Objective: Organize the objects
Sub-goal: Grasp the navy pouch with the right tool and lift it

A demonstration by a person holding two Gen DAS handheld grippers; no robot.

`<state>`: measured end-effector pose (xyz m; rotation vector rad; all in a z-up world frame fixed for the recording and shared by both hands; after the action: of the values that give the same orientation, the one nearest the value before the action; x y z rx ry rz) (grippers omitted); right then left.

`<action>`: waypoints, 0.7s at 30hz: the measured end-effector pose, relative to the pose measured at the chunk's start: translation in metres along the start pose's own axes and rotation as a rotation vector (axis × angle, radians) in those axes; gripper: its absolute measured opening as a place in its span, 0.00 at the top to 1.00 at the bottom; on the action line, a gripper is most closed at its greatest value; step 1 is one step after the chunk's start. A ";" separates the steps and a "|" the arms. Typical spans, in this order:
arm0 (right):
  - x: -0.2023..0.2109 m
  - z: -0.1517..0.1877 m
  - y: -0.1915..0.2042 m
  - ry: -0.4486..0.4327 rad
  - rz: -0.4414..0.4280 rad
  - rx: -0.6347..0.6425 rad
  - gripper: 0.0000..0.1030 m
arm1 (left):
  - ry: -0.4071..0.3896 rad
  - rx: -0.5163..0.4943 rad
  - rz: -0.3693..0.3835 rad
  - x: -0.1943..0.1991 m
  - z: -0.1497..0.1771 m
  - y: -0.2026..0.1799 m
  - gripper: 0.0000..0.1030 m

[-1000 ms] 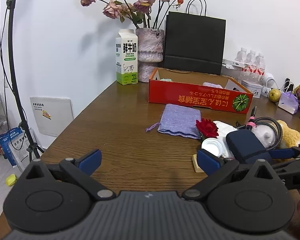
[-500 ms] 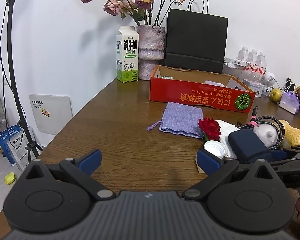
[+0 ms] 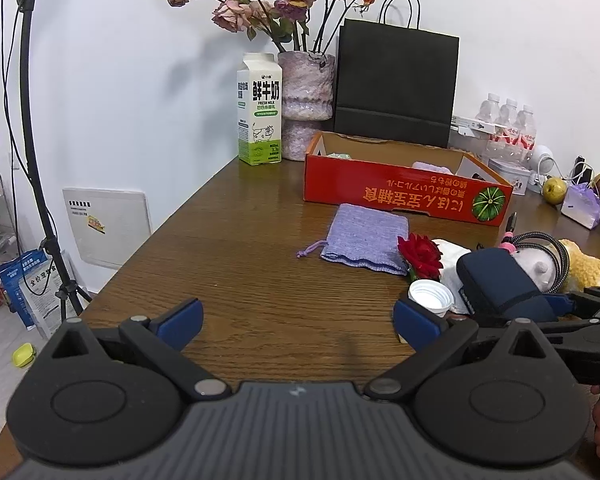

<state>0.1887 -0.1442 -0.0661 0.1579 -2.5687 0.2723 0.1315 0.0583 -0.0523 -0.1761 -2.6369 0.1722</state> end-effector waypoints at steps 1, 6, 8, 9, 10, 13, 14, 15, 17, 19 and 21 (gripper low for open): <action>0.003 -0.001 0.000 -0.015 0.003 0.002 0.39 | 0.000 0.000 -0.002 0.000 0.000 0.000 0.00; 0.016 -0.003 0.000 -0.087 0.021 0.013 0.39 | 0.002 -0.004 -0.008 0.002 -0.001 -0.002 0.00; 0.019 -0.004 -0.003 -0.104 0.023 0.011 0.39 | 0.006 -0.008 -0.009 0.002 -0.001 -0.003 0.00; 0.021 -0.004 -0.004 -0.110 0.023 0.008 0.39 | 0.008 -0.012 -0.008 0.001 -0.001 -0.005 0.00; 0.022 -0.003 -0.006 -0.114 0.021 0.004 0.39 | 0.011 -0.015 -0.005 0.001 -0.001 -0.007 0.00; 0.025 -0.002 -0.012 -0.127 0.024 -0.003 0.39 | 0.019 -0.023 0.004 -0.001 -0.001 -0.012 0.00; 0.026 -0.002 -0.014 -0.132 0.026 -0.006 0.39 | 0.023 -0.026 0.005 -0.002 -0.001 -0.014 0.00; 0.027 -0.001 -0.016 -0.136 0.027 -0.008 0.39 | 0.027 -0.027 0.007 -0.003 -0.001 -0.016 0.00; 0.030 0.000 -0.021 -0.144 0.031 -0.014 0.39 | 0.034 -0.028 0.018 -0.005 -0.001 -0.020 0.00; 0.033 0.001 -0.027 -0.154 0.034 -0.020 0.39 | 0.040 -0.033 0.025 -0.008 0.000 -0.025 0.00; 0.035 0.002 -0.033 -0.162 0.038 -0.029 0.39 | 0.053 -0.037 0.037 -0.012 0.001 -0.031 0.00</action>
<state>0.1633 -0.1787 -0.0439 0.1246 -2.7371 0.2455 0.1385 0.0261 -0.0545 -0.2384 -2.5867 0.1292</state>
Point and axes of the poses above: each gripper's, at about its wrist camera, not at the fingertips, and x roughly against the way its jaws point, y to its left, z to its underside, the point moved 7 cm from there along -x, roughly the way its jaws point, and after that the axes turned 14 degrees about z, right-handed, at the moved point
